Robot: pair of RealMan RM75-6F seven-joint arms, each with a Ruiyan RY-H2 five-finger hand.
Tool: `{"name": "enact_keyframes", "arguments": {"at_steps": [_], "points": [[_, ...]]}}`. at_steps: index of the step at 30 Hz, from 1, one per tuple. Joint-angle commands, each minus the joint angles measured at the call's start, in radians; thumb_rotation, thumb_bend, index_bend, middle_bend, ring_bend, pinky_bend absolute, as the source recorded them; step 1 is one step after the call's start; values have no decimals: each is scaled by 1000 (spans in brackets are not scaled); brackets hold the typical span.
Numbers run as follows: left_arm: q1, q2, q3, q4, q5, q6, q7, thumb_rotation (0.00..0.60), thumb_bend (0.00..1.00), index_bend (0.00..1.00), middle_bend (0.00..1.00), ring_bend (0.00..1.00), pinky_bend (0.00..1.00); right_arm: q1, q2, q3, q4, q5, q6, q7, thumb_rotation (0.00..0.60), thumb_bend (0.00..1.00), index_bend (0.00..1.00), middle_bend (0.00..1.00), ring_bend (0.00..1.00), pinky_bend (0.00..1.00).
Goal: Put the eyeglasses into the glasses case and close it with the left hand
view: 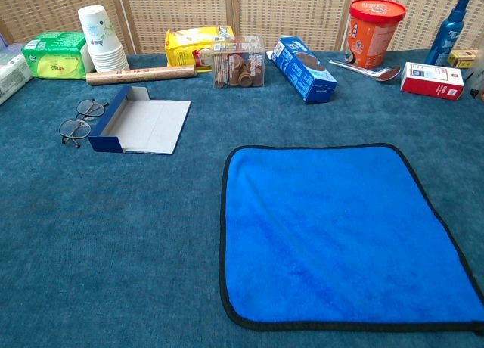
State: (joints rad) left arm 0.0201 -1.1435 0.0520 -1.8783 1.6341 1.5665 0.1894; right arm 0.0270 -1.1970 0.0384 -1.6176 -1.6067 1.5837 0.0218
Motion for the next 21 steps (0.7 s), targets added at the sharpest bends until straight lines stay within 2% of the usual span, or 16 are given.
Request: {"name": "enact_keyframes", "arguments": {"at_steps": [1, 14, 21], "points": [[-4, -1, -1, -2, -5, -8, 3, 600, 240, 0, 0, 0, 0, 0, -1, 0, -1, 1, 0, -1, 351, 342, 112, 125, 0, 56], [-8, 19, 2, 10, -6, -19, -42, 600, 240, 0, 0, 0, 0, -9, 7, -6, -20, -17, 19, -12, 350, 344, 112, 126, 0, 56], [-74, 68, -32, 10, -47, -111, -83, 600, 241, 0, 0, 0, 0, -13, 7, -4, -28, -5, 18, -24, 351, 342, 112, 126, 0, 56]]}}
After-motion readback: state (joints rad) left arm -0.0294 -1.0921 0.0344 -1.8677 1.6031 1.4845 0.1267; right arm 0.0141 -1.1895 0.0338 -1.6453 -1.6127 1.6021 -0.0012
